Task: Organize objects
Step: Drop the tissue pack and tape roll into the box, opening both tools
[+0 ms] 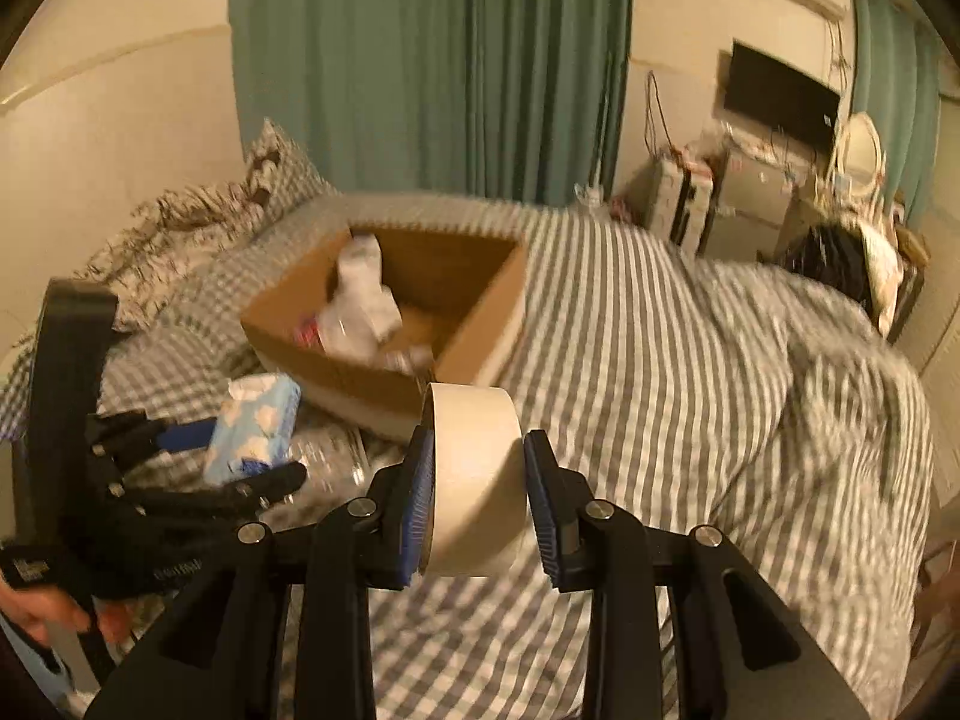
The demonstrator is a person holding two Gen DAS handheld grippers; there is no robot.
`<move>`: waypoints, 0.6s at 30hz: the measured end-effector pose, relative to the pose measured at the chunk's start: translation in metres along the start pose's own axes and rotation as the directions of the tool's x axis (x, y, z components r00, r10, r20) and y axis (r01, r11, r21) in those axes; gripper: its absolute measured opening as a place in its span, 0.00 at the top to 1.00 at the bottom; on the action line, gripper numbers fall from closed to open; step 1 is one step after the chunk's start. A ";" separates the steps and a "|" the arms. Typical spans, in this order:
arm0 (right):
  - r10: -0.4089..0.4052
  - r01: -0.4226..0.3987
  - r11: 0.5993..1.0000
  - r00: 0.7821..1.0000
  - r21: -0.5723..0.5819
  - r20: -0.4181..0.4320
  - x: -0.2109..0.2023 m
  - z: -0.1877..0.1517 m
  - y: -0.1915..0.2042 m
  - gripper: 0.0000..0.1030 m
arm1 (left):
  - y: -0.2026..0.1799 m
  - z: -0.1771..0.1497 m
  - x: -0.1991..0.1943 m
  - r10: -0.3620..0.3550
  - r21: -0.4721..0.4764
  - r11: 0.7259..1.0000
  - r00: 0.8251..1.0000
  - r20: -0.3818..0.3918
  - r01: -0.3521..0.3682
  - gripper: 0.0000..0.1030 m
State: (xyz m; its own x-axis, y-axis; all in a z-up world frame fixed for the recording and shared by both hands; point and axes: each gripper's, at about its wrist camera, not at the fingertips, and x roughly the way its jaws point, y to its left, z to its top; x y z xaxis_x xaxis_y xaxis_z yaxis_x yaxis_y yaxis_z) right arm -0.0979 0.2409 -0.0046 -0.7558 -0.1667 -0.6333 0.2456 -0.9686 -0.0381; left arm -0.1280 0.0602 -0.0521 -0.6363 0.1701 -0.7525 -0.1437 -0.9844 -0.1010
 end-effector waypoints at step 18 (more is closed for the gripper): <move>0.053 -0.044 0.996 0.991 -0.077 0.126 0.075 0.151 0.034 0.71 | 0.043 0.142 0.049 0.066 0.076 0.994 0.994 0.084 -0.073 0.35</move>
State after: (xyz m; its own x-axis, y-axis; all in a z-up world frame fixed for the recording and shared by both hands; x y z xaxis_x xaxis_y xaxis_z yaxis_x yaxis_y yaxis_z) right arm -0.2374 0.1676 0.0633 -0.8122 -0.2402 -0.5316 0.3246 -0.9433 -0.0697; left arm -0.2735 0.0324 -0.0007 -0.7059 0.1076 -0.7001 -0.1546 -0.9880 0.0041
